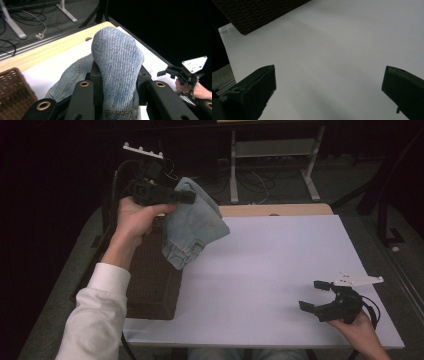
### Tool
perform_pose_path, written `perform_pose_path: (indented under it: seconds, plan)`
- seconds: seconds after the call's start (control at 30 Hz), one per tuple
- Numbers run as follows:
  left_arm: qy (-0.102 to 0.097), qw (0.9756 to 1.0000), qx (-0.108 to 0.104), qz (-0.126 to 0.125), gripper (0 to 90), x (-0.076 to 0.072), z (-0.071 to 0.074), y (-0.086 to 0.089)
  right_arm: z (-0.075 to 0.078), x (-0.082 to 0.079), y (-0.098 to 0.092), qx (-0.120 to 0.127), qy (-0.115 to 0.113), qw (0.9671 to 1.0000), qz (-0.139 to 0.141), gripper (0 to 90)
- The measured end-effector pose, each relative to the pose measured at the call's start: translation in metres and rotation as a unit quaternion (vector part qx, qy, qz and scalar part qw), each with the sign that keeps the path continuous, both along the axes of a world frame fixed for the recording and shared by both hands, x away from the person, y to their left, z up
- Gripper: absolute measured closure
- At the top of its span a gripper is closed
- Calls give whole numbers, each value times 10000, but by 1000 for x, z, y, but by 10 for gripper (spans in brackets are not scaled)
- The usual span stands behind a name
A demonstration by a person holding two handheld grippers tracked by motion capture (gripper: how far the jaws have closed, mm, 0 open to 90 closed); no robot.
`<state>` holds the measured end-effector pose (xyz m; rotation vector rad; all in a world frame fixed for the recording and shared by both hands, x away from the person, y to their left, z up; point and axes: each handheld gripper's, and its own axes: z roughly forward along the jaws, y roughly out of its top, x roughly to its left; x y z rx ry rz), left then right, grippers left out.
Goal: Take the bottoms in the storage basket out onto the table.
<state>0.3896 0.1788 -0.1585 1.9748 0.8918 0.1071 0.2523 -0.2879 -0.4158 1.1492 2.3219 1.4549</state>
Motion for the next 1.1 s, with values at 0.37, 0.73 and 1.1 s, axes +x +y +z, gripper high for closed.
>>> perform_pose_path:
  seconds: [0.37,0.73,1.1]
  plan:
    - [-71,9994,68,-328,673,-3,-3,-26,0,0,1,12,6,10000,13,0]
    - [34,9981,90,-612,671,0,-18,-52,1,-1,0,38,-1,10000,7,0]
    - [219,9962,40,-844,671,7,-41,-79,1,-1,0,57,20,10000,23,0]
